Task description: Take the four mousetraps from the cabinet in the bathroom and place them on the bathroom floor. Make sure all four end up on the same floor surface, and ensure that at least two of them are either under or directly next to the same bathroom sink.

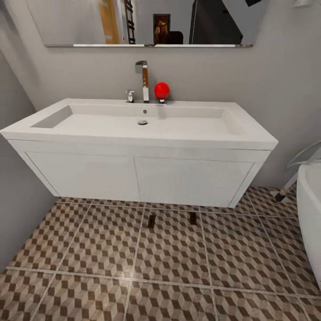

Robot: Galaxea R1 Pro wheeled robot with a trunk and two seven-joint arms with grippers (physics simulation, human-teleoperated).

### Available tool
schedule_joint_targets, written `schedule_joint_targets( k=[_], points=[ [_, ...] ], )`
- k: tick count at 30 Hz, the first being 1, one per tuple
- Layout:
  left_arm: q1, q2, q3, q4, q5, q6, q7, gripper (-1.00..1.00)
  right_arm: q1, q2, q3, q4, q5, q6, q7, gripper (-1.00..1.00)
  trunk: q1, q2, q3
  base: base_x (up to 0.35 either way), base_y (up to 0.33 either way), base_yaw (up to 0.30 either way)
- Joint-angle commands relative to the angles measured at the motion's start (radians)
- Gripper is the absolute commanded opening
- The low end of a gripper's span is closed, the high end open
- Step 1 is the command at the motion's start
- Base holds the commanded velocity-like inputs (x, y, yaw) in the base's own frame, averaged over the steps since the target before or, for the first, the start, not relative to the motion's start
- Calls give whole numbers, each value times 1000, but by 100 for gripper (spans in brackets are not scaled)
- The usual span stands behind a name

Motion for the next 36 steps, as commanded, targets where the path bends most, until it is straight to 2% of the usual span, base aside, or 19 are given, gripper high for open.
schedule_joint_targets(
  k=[1, 36],
  points=[
    [-1, 0, -8, -3, 6, -5, 6, 100, -2, 1, 8, 5, 3, -3, -7, 100, -4, 7, 3, 0, 0, 0],
    [-1, -1, -8, -3, 6, -5, 6, 100, -1, 1, 8, 5, 3, -3, -7, 100, -138, 252, 112, 0, 0, 0]
  ],
)
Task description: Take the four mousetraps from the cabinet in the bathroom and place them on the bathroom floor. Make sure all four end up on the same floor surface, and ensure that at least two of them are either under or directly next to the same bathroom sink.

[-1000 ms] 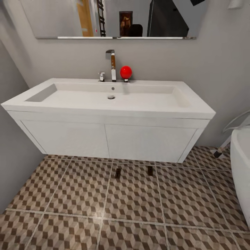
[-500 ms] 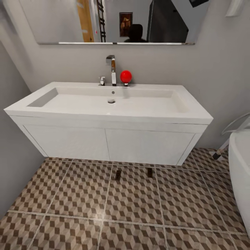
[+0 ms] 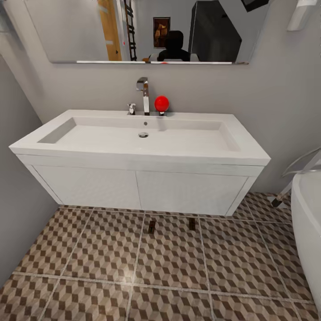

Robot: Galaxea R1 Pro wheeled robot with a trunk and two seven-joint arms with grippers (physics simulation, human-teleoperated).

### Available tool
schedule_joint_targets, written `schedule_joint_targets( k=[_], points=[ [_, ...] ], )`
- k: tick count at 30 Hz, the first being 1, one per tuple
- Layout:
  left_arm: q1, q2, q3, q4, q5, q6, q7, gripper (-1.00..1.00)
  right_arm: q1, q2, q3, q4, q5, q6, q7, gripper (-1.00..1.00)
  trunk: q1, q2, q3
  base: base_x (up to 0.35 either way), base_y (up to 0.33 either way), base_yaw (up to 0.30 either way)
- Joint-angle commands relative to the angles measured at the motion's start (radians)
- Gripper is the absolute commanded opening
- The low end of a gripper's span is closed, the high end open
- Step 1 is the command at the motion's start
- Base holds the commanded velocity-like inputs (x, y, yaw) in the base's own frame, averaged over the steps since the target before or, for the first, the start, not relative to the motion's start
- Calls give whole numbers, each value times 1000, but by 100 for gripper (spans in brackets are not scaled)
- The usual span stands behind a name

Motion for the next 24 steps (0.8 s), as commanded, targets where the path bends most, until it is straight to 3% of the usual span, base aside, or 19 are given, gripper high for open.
schedule_joint_targets(
  k=[1, 24],
  points=[
    [-1, 0, -8, -3, 6, -5, 6, 100, -2, 1, 8, 5, 3, -3, -7, 100, -4, 7, 3, 0, 0, 0],
    [-1, 0, -8, -4, 6, -5, 6, 100, 0, 6, 8, 4, 6, -5, -4, 100, -92, 168, 75, 0, 0, 0]
  ],
)
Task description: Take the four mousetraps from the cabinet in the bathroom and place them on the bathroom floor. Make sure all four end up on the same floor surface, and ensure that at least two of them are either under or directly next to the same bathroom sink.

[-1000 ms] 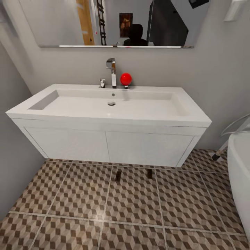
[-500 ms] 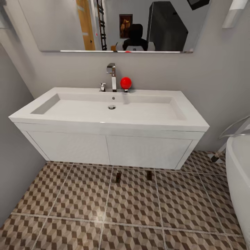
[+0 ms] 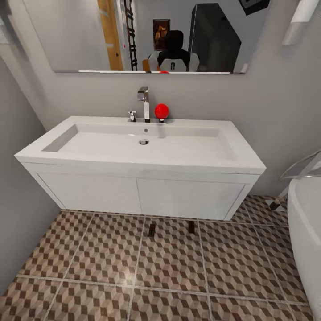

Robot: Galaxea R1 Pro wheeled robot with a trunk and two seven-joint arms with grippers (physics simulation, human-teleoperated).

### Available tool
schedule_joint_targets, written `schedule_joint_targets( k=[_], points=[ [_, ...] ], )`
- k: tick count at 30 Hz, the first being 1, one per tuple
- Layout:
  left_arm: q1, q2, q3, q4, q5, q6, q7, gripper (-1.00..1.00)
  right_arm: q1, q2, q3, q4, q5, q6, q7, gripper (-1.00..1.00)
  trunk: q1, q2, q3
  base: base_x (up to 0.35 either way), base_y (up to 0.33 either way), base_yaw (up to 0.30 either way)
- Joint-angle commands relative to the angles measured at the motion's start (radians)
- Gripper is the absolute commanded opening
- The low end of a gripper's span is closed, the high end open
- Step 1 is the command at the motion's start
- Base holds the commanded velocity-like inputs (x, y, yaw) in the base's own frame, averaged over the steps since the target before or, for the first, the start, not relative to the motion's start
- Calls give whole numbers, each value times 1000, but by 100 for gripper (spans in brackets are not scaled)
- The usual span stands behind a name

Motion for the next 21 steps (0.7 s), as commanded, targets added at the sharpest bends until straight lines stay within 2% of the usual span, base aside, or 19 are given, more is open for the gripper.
schedule_joint_targets(
  k=[1, 21],
  points=[
    [-1, 0, -8, -3, 6, -5, 6, 100, -2, 1, 8, 5, 3, -4, -7, 100, -4, 7, 3, 0, 0, 0],
    [-1, 1, -8, -4, 6, -5, 6, 100, -2, -5, 8, 6, -1, -3, -8, 100, -81, 147, 65, 0, 0, 0]
  ],
)
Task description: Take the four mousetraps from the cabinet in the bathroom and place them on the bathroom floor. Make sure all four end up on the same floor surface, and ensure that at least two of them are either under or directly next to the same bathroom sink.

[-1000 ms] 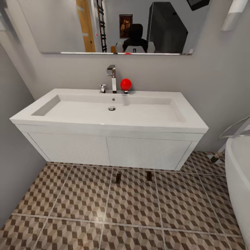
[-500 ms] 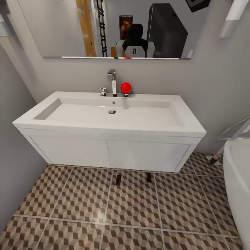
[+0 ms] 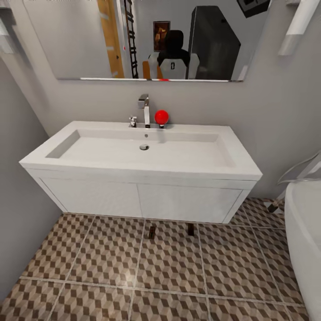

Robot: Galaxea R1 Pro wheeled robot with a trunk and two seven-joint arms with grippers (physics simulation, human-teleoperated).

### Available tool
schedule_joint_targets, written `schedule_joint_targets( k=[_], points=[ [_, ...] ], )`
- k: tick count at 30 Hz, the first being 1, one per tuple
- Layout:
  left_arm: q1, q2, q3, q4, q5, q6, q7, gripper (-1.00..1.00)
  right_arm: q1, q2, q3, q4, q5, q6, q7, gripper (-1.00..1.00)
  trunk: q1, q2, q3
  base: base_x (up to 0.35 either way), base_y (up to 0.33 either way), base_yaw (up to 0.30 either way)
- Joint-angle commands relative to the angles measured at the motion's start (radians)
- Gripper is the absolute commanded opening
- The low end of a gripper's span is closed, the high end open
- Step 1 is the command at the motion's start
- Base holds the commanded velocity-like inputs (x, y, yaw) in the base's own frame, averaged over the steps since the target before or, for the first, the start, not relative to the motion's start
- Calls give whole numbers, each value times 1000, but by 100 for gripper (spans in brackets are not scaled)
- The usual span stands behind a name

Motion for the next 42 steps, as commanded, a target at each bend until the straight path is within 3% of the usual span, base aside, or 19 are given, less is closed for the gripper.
schedule_joint_targets(
  k=[1, 42],
  points=[
    [-1, 1, -8, -3, 6, -5, 6, 100, -1, 0, 8, 5, 3, -3, -8, 100, -4, 7, 3, 0, 0, 0],
    [-1, 0, -8, -2, 7, -5, 6, 100, 14, 0, 8, 10, 3, -4, -8, 100, -161, 294, 131, 0, 0, 0]
  ],
)
